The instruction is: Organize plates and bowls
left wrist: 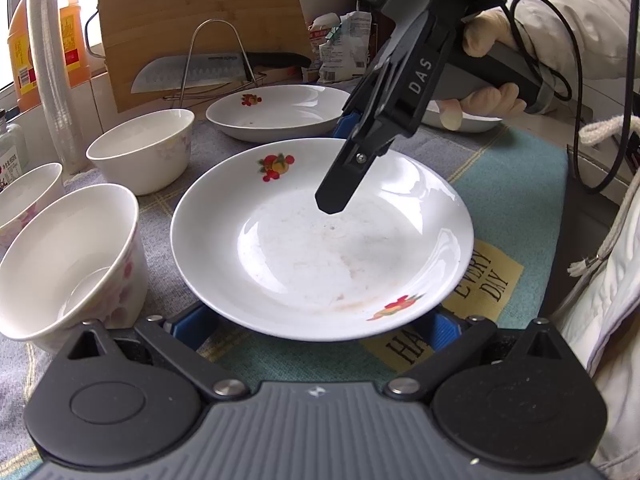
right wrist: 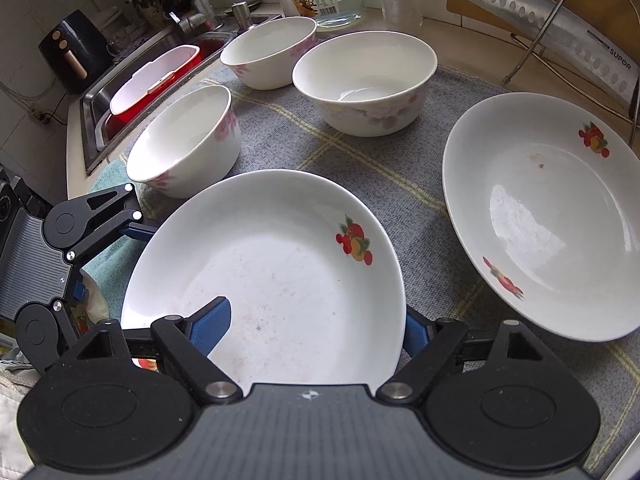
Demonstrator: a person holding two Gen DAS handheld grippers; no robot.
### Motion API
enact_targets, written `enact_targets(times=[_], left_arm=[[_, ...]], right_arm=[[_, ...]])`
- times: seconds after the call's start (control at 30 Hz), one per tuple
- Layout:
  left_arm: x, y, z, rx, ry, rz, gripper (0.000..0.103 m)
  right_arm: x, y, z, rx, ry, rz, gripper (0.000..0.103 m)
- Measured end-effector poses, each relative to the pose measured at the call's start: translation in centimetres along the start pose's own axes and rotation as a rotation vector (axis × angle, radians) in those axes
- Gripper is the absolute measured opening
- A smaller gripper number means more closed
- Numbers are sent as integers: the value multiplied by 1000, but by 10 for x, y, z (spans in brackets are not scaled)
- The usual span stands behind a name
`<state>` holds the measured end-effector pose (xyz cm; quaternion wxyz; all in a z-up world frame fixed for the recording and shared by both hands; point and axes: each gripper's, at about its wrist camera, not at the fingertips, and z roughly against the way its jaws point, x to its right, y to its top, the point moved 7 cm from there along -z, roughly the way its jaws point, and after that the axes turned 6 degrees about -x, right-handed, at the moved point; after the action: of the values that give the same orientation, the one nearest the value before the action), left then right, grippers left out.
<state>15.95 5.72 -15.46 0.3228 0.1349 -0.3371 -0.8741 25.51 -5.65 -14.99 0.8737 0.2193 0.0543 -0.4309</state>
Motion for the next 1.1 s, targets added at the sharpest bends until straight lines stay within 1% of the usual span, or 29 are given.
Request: enact_targets(times=[0.13,0.6,1.1], left_arm=[[1,0,0,2,-2,-13,102],[2,3,-1,-16,-8,-17,102],[4,7,-4,-40,-20,-20,102]], right_arm=[[-1,-1,0,-4,-3,4,90],[0,-2,4,16,1,-51,90],[-2,-9,10,27,9,-58,90]])
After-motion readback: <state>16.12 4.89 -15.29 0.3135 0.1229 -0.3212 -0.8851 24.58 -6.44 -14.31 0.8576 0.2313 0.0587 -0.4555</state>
